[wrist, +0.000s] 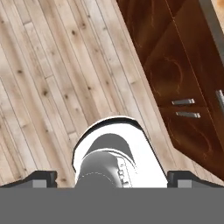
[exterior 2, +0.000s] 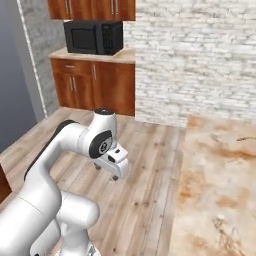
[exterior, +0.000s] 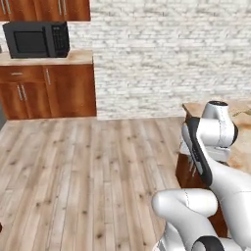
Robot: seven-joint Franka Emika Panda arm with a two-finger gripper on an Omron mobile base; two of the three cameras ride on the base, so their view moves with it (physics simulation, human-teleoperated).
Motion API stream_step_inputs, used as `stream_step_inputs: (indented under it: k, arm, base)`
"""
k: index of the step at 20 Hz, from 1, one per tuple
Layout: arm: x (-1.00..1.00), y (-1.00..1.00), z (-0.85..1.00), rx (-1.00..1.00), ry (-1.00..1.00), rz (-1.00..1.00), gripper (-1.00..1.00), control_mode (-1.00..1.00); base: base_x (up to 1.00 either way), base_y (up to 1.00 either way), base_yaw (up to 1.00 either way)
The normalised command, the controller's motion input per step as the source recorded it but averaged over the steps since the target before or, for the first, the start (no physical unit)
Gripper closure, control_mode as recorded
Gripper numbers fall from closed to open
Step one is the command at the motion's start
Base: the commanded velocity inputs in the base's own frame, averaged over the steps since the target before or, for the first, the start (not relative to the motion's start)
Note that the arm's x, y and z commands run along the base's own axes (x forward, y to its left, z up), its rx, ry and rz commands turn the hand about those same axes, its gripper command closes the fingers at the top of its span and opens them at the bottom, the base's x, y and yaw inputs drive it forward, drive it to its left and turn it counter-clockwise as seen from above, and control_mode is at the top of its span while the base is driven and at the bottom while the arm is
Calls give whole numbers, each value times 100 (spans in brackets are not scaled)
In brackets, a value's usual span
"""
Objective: Organize the utensils by type. Pick up the wooden spoons from the counter and place them in the open cabinet. Then pick up the metallic utensils from the counter and place them in the open drawer.
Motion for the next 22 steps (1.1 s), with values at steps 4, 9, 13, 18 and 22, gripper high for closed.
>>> stream_step_inputs:
  k: [4, 9, 13, 18, 22]
  arm:
    - [0, 0, 0, 0, 0, 0, -100, 100]
    - [0, 0, 0, 0, 0, 0, -100, 100]
    - [0, 0, 0, 0, 0, 0, -100, 100]
    - [0, 0, 0, 0, 0, 0, -100, 100]
    - [0, 0, 0, 0, 0, 0, -100, 100]
  base:
    - [100, 39, -15]
    - [97, 43, -33]
    - [63, 43, -79]
    - [56, 40, -86]
    - [56, 40, -86]
